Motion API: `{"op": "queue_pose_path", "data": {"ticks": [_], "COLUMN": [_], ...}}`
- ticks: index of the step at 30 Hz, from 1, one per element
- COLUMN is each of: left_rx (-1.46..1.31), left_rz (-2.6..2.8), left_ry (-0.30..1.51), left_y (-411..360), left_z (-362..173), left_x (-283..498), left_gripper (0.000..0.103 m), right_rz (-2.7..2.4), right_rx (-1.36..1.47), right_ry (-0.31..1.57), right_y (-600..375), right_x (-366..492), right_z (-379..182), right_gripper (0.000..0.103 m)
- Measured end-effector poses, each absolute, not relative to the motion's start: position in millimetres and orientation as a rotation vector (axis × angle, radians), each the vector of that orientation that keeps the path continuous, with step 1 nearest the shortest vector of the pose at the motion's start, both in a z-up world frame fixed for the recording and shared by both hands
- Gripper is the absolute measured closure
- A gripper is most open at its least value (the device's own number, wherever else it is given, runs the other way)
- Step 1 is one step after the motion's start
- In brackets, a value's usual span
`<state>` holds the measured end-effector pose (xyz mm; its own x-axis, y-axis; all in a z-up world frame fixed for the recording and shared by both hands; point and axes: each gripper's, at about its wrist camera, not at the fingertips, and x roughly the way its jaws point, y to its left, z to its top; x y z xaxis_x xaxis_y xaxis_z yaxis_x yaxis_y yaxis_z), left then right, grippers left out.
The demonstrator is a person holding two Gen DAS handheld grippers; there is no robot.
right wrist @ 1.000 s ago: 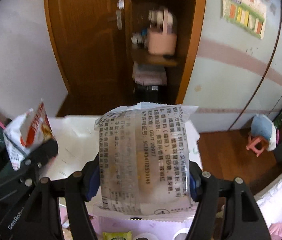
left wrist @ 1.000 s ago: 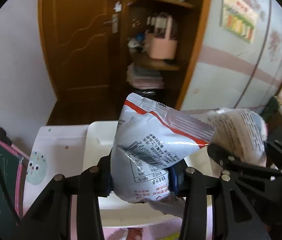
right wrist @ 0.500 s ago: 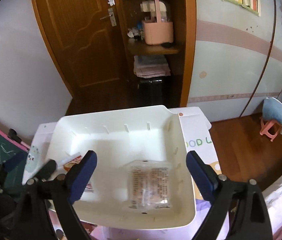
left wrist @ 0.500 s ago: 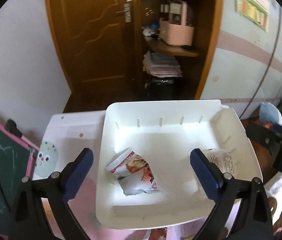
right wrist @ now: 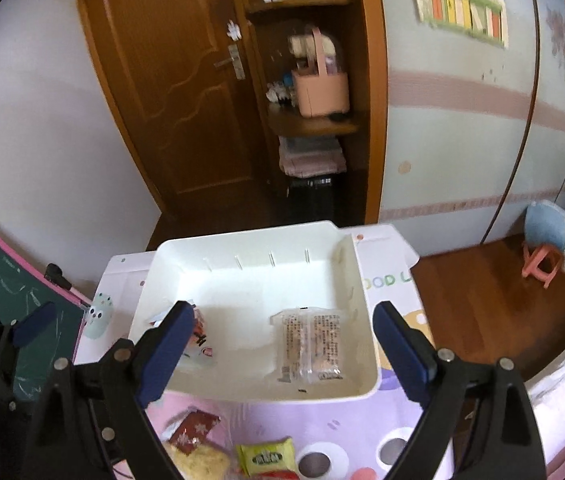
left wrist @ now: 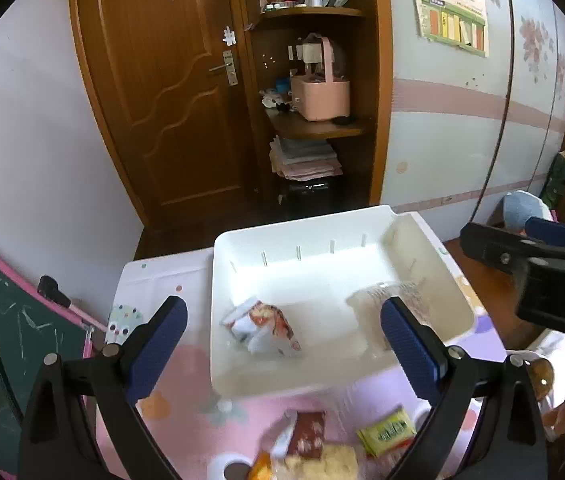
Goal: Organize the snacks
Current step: 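Withdraw both grippers from the basket back toward the snacks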
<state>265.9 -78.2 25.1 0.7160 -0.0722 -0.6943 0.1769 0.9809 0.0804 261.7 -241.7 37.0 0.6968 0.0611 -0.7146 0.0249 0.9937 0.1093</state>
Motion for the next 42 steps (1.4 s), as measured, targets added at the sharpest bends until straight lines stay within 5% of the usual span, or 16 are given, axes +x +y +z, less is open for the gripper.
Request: {"op": "queue_pose_path", "data": {"ticks": [20, 34, 42], "left_rx": [0.082, 0.041, 0.017], "left_rz": [-0.176, -0.122, -0.13], "left_ry": [0.653, 0.622, 0.753], "left_y": [-7.3, 46.3, 50.8], "left_z": [88.0, 72.2, 7.1], "left_x": [84.6, -1.5, 0.2], "left_gripper": [0.006, 0.005, 0.005], "right_rz": [0.191, 0.157, 0.186], "right_rx": [-0.029, -0.04, -0.088], "right_ry": [0.632, 0.626, 0.723], "right_y": [-196.3, -188.5, -185.1], "right_x": [62.0, -27.0, -21.6], "right_z": [91.0, 61.7, -2.8], "right_gripper": [0.012, 0.012, 0.012]}}
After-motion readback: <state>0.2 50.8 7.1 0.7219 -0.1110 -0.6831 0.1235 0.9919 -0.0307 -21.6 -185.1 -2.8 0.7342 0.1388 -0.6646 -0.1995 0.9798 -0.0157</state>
